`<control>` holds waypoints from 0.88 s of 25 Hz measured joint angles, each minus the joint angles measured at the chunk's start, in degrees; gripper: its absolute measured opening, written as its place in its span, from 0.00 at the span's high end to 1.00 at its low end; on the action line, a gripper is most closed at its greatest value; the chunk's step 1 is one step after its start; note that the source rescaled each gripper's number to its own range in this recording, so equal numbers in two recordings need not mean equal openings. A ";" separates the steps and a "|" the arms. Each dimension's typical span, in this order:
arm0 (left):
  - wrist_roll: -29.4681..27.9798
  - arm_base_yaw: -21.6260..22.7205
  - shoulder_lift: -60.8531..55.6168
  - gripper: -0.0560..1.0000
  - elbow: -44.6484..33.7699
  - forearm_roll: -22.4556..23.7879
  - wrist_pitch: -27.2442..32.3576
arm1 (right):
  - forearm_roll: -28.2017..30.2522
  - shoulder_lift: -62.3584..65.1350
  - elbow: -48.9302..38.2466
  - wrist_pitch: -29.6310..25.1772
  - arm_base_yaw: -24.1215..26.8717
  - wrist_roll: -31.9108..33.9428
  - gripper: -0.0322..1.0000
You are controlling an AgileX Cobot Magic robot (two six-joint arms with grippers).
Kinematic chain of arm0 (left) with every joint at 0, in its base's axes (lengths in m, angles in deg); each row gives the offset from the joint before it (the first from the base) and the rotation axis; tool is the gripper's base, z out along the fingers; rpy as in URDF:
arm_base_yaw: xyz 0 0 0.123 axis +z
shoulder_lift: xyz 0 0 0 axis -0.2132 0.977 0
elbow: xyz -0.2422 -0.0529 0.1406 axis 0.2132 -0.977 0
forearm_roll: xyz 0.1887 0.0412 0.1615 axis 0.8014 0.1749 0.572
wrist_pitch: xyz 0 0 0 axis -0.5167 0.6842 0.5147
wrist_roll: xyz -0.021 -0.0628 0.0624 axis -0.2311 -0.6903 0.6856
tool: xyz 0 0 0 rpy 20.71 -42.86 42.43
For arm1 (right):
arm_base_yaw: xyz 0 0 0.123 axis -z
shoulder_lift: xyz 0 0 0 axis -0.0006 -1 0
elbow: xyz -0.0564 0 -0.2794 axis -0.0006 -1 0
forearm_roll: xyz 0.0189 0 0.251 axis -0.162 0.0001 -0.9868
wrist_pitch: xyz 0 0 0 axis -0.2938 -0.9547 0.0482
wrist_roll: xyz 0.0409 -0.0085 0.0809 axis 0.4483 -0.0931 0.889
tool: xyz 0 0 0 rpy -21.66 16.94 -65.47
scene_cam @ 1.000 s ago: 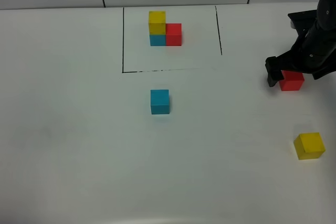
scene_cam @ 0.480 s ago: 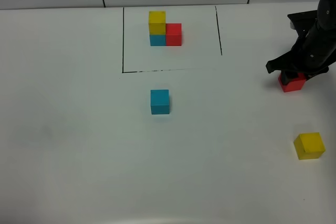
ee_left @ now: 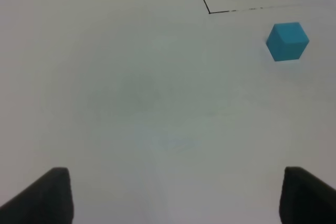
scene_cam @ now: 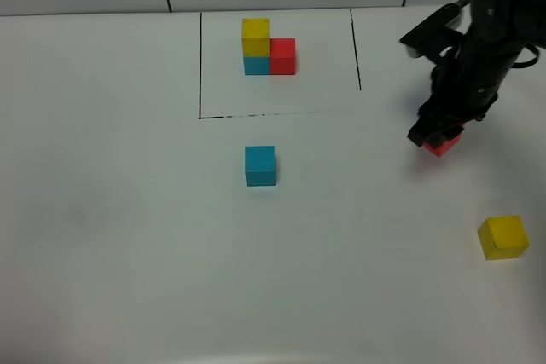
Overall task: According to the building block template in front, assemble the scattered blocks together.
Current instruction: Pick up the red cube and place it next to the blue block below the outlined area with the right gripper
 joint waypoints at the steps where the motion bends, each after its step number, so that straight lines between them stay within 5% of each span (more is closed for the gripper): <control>1: 0.00 0.00 0.00 0.23 0.00 0.00 0.00 | 0.00 0.13 0.00 -0.03 -1.30 -1.09 0.96; 14: 0.00 0.00 0.00 0.23 0.00 0.00 0.00 | -0.18 0.60 0.07 -2.43 -15.88 -22.15 0.96; 22: 0.00 0.00 0.00 0.23 0.00 0.00 0.00 | -3.94 -3.78 8.01 -3.37 -18.22 -28.48 0.96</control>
